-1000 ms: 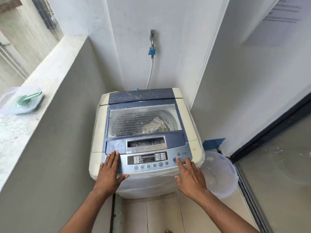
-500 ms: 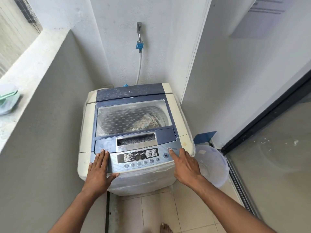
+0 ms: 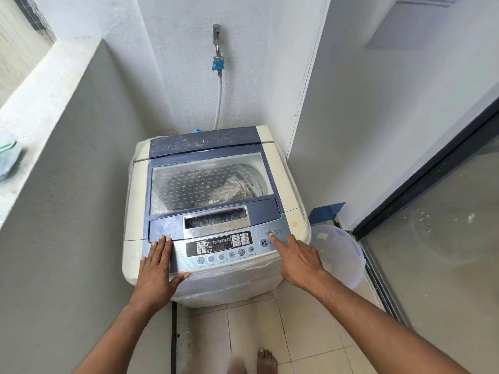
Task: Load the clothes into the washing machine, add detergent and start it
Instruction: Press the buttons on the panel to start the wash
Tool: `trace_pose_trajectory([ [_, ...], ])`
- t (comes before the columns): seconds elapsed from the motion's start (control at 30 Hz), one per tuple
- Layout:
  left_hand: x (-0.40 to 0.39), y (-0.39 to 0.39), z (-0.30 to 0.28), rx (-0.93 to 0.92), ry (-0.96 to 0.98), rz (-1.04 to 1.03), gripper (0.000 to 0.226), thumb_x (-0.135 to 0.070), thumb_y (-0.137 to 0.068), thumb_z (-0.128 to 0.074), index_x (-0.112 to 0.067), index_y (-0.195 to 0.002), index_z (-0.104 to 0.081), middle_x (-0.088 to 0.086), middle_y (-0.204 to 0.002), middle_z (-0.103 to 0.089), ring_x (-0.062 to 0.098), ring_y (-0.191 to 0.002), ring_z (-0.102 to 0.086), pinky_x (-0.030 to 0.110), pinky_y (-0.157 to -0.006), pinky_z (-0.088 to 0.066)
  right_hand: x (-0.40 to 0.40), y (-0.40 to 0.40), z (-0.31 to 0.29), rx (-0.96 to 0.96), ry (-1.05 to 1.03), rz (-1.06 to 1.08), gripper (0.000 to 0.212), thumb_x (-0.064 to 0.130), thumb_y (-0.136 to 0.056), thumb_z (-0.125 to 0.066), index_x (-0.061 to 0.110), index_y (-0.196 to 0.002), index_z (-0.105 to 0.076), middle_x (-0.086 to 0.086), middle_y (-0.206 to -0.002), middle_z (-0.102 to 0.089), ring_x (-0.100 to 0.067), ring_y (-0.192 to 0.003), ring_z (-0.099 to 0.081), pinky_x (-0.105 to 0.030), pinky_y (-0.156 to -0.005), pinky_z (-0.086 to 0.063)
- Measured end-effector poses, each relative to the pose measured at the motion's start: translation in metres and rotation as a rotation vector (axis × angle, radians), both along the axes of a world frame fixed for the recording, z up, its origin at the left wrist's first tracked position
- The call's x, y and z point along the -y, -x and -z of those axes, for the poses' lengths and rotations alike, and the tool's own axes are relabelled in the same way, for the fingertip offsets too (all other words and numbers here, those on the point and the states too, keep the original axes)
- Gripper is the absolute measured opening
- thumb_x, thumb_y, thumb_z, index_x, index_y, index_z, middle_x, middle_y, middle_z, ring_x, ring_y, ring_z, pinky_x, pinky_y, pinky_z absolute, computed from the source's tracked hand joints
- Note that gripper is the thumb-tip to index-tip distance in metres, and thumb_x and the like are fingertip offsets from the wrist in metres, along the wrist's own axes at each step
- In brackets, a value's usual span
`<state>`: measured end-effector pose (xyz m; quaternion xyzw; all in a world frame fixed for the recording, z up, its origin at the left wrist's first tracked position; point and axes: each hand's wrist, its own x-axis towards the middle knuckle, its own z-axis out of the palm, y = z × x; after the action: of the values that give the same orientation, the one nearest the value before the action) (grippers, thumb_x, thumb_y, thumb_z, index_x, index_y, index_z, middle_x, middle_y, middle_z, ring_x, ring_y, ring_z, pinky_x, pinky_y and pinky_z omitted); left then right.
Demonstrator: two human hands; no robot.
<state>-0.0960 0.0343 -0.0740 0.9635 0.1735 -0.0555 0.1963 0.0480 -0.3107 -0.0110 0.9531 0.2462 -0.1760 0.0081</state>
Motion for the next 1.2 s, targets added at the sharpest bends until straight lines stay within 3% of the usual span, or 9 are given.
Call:
trace_pose_trajectory([
  [0.47,-0.001,0.002,0.004,0.024,0.010,-0.002,0.106,-0.060,-0.093,-0.061,-0.018,-0.167,0.001,-0.004,-0.174,0.009,0.018,-0.161,0.011,0.048,-0.130,-0.002,-0.004,-0.006,-0.001,-0.072,-0.040,0.043,0.094,0.016,-0.089,-0.063,0.037,-0.165,-0.011,-0.006,-0.119,-0.055,-0.028,-0.103,-0.064,-0.039,-0.084,-0.054],
  [0.7,-0.003,0.003,0.008,0.029,0.005,0.005,0.105,-0.065,-0.091,-0.056,-0.021,-0.167,0.003,-0.006,-0.174,0.012,0.018,-0.161,0.013,0.047,-0.130,-0.001,-0.002,-0.012,-0.010,-0.137,-0.010,0.040,0.092,0.023,-0.093,-0.064,0.042,-0.164,-0.010,-0.006,-0.128,-0.059,-0.028,-0.111,-0.062,-0.040,-0.090,-0.053],
  [0.97,0.001,-0.001,-0.002,-0.011,0.032,-0.019,0.109,-0.058,-0.093,-0.065,-0.016,-0.167,0.004,-0.003,-0.174,0.012,0.019,-0.162,0.010,0.050,-0.131,-0.005,-0.014,0.003,-0.017,-0.067,0.105,0.019,0.097,0.020,-0.089,-0.066,0.032,-0.165,-0.006,-0.012,-0.125,-0.055,-0.032,-0.107,-0.065,-0.043,-0.086,-0.055],
  [1.2,0.002,-0.002,-0.004,-0.025,0.048,-0.028,0.110,-0.059,-0.093,-0.065,-0.016,-0.167,0.005,-0.004,-0.173,0.014,0.020,-0.162,0.009,0.051,-0.131,-0.005,0.001,0.026,-0.005,-0.057,0.072,0.020,0.101,0.024,-0.088,-0.064,0.034,-0.165,0.001,-0.013,-0.127,-0.059,-0.033,-0.106,-0.067,-0.041,-0.082,-0.054],
])
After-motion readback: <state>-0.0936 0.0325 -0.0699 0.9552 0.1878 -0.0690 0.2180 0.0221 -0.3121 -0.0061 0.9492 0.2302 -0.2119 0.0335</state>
